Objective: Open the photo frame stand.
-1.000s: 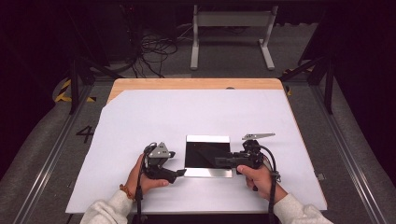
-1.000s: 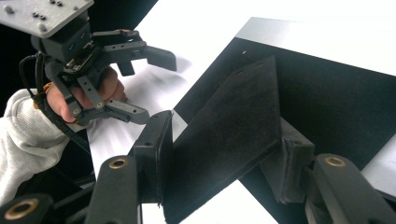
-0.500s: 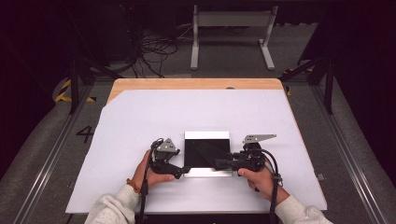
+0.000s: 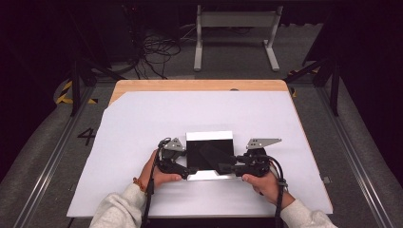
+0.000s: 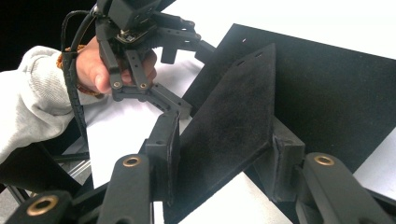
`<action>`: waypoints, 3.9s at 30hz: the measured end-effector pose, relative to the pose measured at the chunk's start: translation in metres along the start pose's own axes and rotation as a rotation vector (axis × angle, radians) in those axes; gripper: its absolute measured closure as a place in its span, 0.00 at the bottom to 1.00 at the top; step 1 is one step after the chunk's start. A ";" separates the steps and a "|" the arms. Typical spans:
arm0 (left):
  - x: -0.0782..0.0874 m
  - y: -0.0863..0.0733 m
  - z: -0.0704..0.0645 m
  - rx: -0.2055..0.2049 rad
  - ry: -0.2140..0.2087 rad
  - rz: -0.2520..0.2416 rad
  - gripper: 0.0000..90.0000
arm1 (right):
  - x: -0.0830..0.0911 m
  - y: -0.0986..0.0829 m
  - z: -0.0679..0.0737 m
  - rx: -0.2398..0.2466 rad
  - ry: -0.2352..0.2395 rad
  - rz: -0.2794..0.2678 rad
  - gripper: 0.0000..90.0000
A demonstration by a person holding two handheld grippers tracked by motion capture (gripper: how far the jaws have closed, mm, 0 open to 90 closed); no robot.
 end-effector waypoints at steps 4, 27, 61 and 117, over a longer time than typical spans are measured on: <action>-0.007 0.004 -0.006 -0.031 -0.011 0.012 0.18 | 0.000 -0.001 -0.001 0.000 0.000 -0.003 0.60; 0.011 0.023 -0.001 -0.057 0.038 -0.085 0.43 | 0.004 0.003 0.000 0.054 -0.019 -0.021 0.69; 0.032 0.045 -0.002 -0.190 0.202 -0.234 0.68 | 0.003 -0.004 -0.010 0.128 -0.124 0.035 0.81; 0.038 0.042 -0.011 -0.279 0.245 -0.242 0.73 | 0.000 -0.022 0.009 0.268 -0.137 0.144 0.87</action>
Point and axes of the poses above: each handheld gripper's, and its own axes: x roughly backward along the jaws, y roughly out of its top, z roughly to its left, the point moved 10 cm from there along -x, roughly forward along the jaws, and after that the axes turned 14 degrees about x, right-handed, at the moved point
